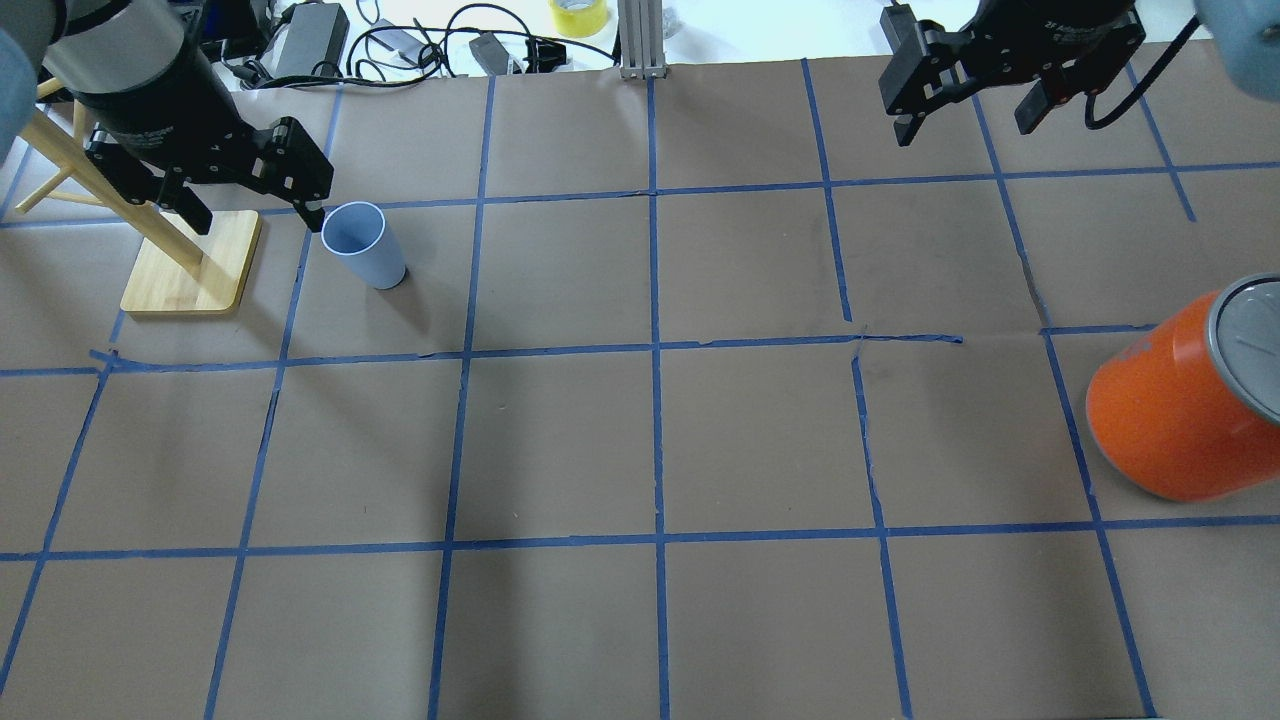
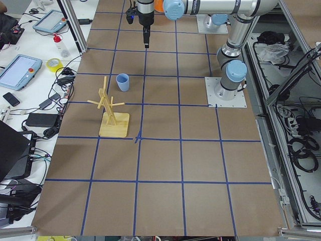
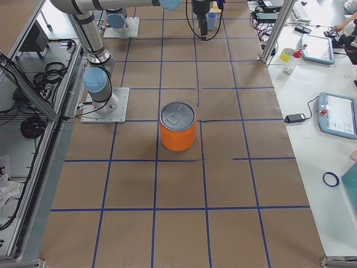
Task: Flip cup
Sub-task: 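Raise the left gripper away from the cup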
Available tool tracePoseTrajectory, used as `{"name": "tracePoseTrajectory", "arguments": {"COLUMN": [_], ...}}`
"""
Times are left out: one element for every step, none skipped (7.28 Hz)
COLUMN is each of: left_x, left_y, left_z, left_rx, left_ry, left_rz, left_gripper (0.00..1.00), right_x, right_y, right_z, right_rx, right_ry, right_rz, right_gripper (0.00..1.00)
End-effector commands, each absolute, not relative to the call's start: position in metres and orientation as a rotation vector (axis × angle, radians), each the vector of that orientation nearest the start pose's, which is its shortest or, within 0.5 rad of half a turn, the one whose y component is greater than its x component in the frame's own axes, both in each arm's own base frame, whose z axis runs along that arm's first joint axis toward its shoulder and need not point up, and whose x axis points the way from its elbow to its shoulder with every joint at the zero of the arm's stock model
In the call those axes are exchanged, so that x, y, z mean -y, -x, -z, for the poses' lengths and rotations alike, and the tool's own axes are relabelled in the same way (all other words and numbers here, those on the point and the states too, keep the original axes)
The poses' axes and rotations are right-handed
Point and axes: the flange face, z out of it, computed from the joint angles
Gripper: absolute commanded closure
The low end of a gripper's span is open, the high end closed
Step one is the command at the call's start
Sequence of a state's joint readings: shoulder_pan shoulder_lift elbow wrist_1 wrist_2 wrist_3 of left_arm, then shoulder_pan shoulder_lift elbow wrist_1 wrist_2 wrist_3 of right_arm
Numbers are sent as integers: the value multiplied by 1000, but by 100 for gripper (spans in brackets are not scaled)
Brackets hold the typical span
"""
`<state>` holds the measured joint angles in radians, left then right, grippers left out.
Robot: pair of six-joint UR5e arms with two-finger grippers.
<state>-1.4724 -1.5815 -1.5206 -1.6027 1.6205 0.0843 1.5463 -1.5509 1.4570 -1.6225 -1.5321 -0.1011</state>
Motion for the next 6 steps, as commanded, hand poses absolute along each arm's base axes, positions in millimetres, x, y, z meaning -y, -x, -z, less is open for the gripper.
{"name": "tracePoseTrajectory", "arguments": {"left_x": [499,496,494,492,490,487], "left_y": [84,98,108,109,109,110], "left_z": [-511,-508,-508,-503,-502,-503], "left_rx": [-3102,-3099,-3098,-3097,-3097,-3094], "left_ry": [19,29,31,24,17,8], "left_rz": [16,20,22,10,14,19], "left_gripper": [0,0,0,0,0,0], "right_x": [515,515,515,515,514,512], "right_y": [-125,-125,-125,-125,-125,-125], "right_z": [-541,-541,-540,-540,-539,-537], "right_rx": [-3100,-3100,-3102,-3100,-3102,-3102], "right_ry": [123,126,126,126,126,128], "right_rz": [230,230,230,228,225,220], "right_gripper": [0,0,0,0,0,0]}}
